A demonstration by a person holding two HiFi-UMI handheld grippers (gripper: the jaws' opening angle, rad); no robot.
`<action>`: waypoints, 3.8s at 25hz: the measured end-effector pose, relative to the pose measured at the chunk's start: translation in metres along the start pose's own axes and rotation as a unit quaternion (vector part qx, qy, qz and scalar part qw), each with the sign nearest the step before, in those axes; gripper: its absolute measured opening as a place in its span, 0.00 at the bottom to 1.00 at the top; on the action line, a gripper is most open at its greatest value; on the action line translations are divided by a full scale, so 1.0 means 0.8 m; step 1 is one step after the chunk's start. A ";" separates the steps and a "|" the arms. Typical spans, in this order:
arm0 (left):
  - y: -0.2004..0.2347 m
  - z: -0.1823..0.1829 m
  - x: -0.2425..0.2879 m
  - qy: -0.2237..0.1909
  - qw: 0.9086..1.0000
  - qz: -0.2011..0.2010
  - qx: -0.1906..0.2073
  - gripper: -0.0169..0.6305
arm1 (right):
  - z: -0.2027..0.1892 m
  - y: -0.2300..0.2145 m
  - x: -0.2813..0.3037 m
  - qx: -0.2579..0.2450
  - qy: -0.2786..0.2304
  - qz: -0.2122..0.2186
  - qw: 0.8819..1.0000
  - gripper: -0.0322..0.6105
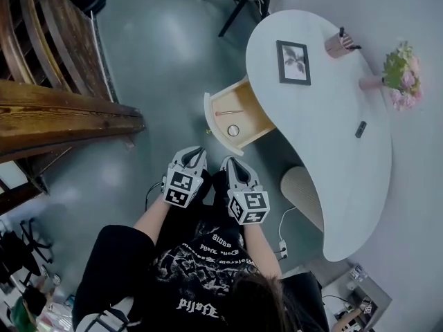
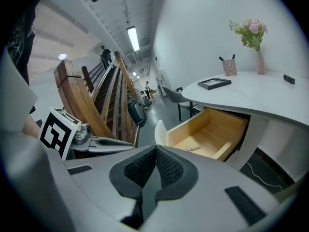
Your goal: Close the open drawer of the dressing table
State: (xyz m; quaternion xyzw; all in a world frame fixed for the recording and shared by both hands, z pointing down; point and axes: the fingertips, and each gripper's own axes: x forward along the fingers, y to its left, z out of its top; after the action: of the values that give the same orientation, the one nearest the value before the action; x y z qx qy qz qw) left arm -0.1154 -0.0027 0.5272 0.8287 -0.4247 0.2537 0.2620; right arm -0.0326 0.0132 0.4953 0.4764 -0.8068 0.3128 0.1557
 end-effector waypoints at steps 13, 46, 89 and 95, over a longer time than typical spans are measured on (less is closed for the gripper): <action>0.007 -0.032 0.035 0.038 0.999 -0.013 -0.007 0.07 | -0.051 -0.005 0.028 0.017 0.055 0.011 0.998 0.09; 0.058 -0.101 0.173 0.097 0.993 -0.052 0.038 0.34 | -0.135 -0.035 0.061 0.099 0.072 -0.015 0.992 0.09; 0.054 -0.094 0.218 0.148 0.980 -0.079 0.103 0.21 | -0.130 -0.065 0.060 0.103 0.076 -0.011 0.992 0.09; 0.048 -0.086 0.228 0.141 0.981 -0.081 0.103 0.21 | -0.132 -0.074 0.056 0.110 0.072 -0.019 0.991 0.09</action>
State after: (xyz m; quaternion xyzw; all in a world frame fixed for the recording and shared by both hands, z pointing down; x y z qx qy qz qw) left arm -0.0680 -0.0816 0.7036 0.8388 -0.2860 0.3886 0.2523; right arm -0.0090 0.0311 0.6206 0.4824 -0.7446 0.4304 0.1661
